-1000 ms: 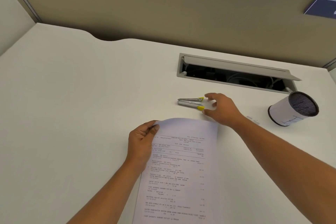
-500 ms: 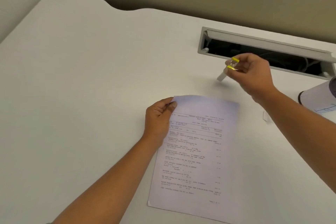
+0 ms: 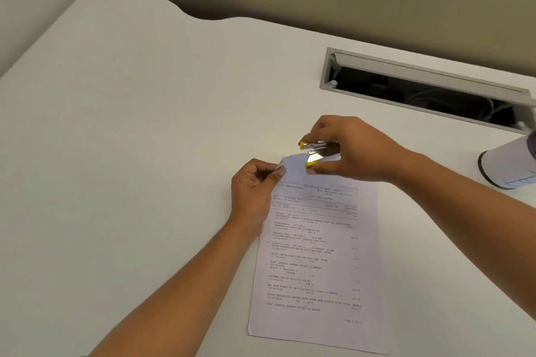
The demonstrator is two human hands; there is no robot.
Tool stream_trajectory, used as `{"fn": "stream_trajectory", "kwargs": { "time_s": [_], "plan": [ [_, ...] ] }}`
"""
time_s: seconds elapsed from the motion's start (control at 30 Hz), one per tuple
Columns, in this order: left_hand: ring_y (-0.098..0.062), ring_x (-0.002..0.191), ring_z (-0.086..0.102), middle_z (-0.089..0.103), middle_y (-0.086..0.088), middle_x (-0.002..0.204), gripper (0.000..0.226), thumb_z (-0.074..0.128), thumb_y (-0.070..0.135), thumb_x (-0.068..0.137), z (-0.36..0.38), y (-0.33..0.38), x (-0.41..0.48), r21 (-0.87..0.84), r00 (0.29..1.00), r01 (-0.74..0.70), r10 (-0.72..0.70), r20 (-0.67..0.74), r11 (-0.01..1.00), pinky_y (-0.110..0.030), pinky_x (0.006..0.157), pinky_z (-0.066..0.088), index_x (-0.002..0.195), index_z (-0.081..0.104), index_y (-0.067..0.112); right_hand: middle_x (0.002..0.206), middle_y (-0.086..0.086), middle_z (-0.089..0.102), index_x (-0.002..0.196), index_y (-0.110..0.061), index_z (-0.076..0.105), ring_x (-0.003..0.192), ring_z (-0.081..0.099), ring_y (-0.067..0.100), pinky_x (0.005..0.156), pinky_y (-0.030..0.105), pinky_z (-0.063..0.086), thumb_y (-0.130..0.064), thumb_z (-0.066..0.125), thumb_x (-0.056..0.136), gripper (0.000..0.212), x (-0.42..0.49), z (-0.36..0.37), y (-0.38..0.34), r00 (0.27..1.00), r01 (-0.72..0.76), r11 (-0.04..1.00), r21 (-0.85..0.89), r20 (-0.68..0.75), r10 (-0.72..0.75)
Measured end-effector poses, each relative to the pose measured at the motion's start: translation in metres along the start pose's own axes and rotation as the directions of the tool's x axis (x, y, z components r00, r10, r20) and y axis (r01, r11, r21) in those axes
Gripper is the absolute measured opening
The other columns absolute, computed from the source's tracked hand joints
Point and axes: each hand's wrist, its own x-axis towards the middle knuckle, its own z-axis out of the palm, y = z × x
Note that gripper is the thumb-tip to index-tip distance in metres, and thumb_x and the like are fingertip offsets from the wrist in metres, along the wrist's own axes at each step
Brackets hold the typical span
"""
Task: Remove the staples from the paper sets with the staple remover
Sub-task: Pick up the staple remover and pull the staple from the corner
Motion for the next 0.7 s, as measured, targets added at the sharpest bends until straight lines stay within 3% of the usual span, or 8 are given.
{"fn": "stream_trajectory", "kwargs": {
  "time_s": [0.23, 0.47, 0.7],
  "plan": [
    [-0.013, 0.066, 0.064, 0.070, 0.002, 0.071, 0.018, 0.073, -0.002, 0.083, 0.001, -0.001, 0.000, 0.029, 1.000, -0.022, 0.022, 0.014, 0.999, -0.027, 0.062, 0.054, 0.073, 0.067, 0.013, 0.113, -0.013, 0.059, 0.121, -0.033, 0.064, 0.090, 0.061, 0.015, 0.064, 0.031, 0.047, -0.045, 0.073, 0.080, 0.044, 0.008, 0.015, -0.012, 0.989, 0.143, 0.938, -0.316, 0.069, -0.128],
    [-0.013, 0.068, 0.067, 0.073, -0.002, 0.074, 0.016, 0.075, 0.000, 0.081, 0.001, -0.002, 0.000, 0.011, 0.999, -0.042, 0.041, 0.018, 0.999, -0.025, 0.063, 0.055, 0.073, 0.069, 0.013, 0.101, -0.006, 0.065, 0.108, -0.027, 0.071, 0.091, 0.058, 0.021, 0.066, 0.033, 0.045, -0.041, 0.074, 0.081, 0.030, 0.014, 0.023, -0.020, 0.980, 0.196, 0.901, -0.388, 0.044, -0.194],
    [-0.011, 0.067, 0.066, 0.073, 0.004, 0.071, 0.017, 0.075, 0.000, 0.081, 0.001, -0.001, 0.001, 0.051, 0.999, -0.046, 0.045, 0.019, 0.998, -0.024, 0.063, 0.056, 0.073, 0.069, 0.014, 0.095, -0.003, 0.067, 0.103, -0.024, 0.074, 0.088, 0.059, 0.022, 0.071, 0.031, 0.033, -0.038, 0.075, 0.081, 0.026, 0.013, 0.029, -0.020, 0.979, 0.191, 0.892, -0.410, 0.019, -0.201]
  ]
}}
